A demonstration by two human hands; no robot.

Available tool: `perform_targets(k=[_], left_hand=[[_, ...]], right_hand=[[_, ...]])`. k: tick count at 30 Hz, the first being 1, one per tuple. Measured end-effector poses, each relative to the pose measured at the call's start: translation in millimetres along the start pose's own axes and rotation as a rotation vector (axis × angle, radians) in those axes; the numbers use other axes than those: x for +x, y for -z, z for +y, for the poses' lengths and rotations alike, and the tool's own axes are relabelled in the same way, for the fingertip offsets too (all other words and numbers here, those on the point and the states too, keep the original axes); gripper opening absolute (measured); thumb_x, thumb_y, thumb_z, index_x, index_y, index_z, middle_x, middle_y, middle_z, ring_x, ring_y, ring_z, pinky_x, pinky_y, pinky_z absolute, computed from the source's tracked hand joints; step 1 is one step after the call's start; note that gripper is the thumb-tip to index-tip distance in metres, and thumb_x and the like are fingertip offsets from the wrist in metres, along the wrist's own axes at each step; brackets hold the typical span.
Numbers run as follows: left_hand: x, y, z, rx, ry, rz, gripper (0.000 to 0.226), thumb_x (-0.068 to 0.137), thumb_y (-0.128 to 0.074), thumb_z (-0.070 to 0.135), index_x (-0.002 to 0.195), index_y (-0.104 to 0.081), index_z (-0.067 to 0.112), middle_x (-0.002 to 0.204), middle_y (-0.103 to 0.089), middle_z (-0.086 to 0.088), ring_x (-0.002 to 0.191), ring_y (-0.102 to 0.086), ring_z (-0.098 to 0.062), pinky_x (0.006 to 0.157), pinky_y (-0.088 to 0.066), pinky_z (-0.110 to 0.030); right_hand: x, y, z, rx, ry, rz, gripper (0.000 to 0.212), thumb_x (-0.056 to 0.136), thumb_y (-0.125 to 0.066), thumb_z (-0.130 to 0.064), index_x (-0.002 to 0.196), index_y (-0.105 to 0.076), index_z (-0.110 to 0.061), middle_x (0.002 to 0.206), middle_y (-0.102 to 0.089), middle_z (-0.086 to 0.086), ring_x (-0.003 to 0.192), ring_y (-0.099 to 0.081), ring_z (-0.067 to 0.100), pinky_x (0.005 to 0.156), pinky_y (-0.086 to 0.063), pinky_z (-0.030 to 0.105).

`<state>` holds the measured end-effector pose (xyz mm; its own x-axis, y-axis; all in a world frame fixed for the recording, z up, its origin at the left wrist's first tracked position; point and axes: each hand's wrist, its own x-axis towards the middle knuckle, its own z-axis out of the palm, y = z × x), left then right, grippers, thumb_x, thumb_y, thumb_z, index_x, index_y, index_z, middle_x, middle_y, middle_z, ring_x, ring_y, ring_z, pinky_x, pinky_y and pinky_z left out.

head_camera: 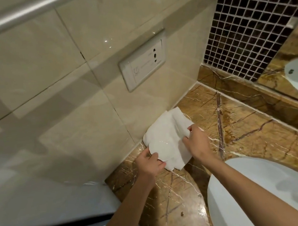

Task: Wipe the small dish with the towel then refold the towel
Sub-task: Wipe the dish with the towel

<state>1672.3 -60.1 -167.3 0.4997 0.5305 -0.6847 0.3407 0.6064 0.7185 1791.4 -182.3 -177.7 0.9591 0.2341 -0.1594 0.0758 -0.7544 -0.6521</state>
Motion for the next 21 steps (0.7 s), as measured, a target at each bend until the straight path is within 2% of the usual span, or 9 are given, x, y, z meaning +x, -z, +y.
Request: perform_targets(k=[2, 5, 7, 9, 11, 14, 17, 19, 21], left_hand=[[3.5, 1.3, -2.1, 0.005, -0.024, 0.007, 0.041, 0.085, -0.057, -0.012, 0.122, -0.056, 0.006, 0.096, -0.064, -0.005, 0.088, -0.068, -0.034, 0.061, -0.062, -0.036], [6.8, 3.3, -6.7, 0.027, -0.080, -0.004, 0.032, 0.082, -0.057, -0.013, 0.092, -0.062, 0.017, 0.096, -0.064, -0.002, 0.096, -0.066, -0.036, 0.060, -0.061, -0.036], [6.7, 4.0, -10.7, 0.039, -0.131, -0.039, 0.037, 0.080, -0.058, -0.012, 0.083, -0.063, 0.024, 0.097, -0.067, -0.002, 0.092, -0.068, -0.032, 0.060, -0.060, -0.033], [6.0, 4.7, -14.3, 0.037, -0.173, -0.078, 0.041, 0.079, -0.061, -0.011, 0.079, -0.067, 0.029, 0.090, -0.073, 0.000, 0.086, -0.071, -0.029, 0.061, -0.059, -0.034], [7.7, 6.1, -18.3, 0.049, -0.182, -0.081, 0.039, 0.076, -0.066, -0.009, 0.082, -0.069, 0.030, 0.089, -0.074, 0.000, 0.087, -0.072, -0.027, 0.063, -0.061, -0.037], [7.9, 9.1, -23.5, 0.093, -0.170, -0.105, 0.037, 0.072, -0.071, 0.002, 0.106, -0.065, 0.015, 0.101, -0.070, -0.011, 0.091, -0.071, -0.027, 0.070, -0.061, -0.040], [6.0, 11.6, -25.5, 0.122, -0.163, -0.168, 0.042, 0.074, -0.070, 0.011, 0.114, -0.059, 0.013, 0.098, -0.070, -0.009, 0.082, -0.073, -0.021, 0.066, -0.059, -0.030], [7.7, 14.1, -23.8, 0.119, -0.149, -0.184, 0.032, 0.079, -0.068, 0.007, 0.108, -0.060, 0.017, 0.099, -0.071, -0.009, 0.083, -0.073, -0.020, 0.066, -0.058, -0.029], [9.3, 16.3, -20.3, 0.138, -0.142, -0.213, 0.028, 0.082, -0.064, 0.003, 0.106, -0.061, 0.018, 0.097, -0.071, -0.007, 0.083, -0.073, -0.020, 0.067, -0.058, -0.028]], right_hand=[[-1.7, 3.9, -1.0, 0.090, -0.015, 0.044, 0.027, 0.085, -0.063, -0.015, 0.109, -0.053, -0.009, 0.090, -0.059, 0.003, 0.077, -0.056, 0.022, 0.065, -0.048, 0.034], [-6.8, 8.6, -0.9, 0.275, -0.018, 0.071, 0.015, 0.086, -0.062, -0.018, 0.098, -0.054, -0.013, 0.082, -0.057, -0.006, 0.073, -0.056, 0.016, 0.057, -0.043, 0.029], [-17.7, 6.0, -2.7, 0.310, 0.098, 0.029, 0.011, 0.089, -0.059, -0.016, 0.097, -0.052, -0.016, 0.084, -0.054, -0.011, 0.071, -0.052, 0.008, 0.059, -0.041, 0.021], [-31.8, -1.2, -3.7, 0.304, 0.235, -0.077, 0.016, 0.091, -0.056, -0.012, 0.104, -0.049, -0.019, 0.092, -0.057, -0.011, 0.074, -0.052, 0.003, 0.062, -0.041, 0.015], [-43.6, -10.1, -3.3, 0.253, 0.327, -0.207, 0.027, 0.093, -0.054, -0.011, 0.117, -0.045, -0.021, 0.103, -0.061, -0.002, 0.086, -0.056, 0.009, 0.069, -0.043, 0.024], [-54.0, -22.0, -4.7, 0.175, 0.399, -0.272, 0.037, 0.092, -0.047, -0.010, 0.126, -0.040, -0.022, 0.092, -0.066, 0.008, 0.080, -0.061, 0.023, 0.067, -0.047, 0.039], [-58.0, -28.9, -8.0, 0.217, 0.411, -0.290, 0.038, 0.091, -0.045, -0.005, 0.126, -0.042, -0.018, 0.086, -0.064, 0.006, 0.071, -0.059, 0.022, 0.060, -0.042, 0.031], [-55.4, -29.4, -8.8, 0.254, 0.392, -0.298, 0.038, 0.089, -0.047, 0.001, 0.123, -0.046, -0.015, 0.092, -0.065, 0.008, 0.077, -0.059, 0.021, 0.062, -0.039, 0.029], [-50.7, -26.7, -9.2, 0.274, 0.374, -0.318, 0.039, 0.086, -0.048, 0.006, 0.120, -0.050, -0.013, 0.101, -0.067, 0.010, 0.087, -0.061, 0.023, 0.069, -0.044, 0.032]])
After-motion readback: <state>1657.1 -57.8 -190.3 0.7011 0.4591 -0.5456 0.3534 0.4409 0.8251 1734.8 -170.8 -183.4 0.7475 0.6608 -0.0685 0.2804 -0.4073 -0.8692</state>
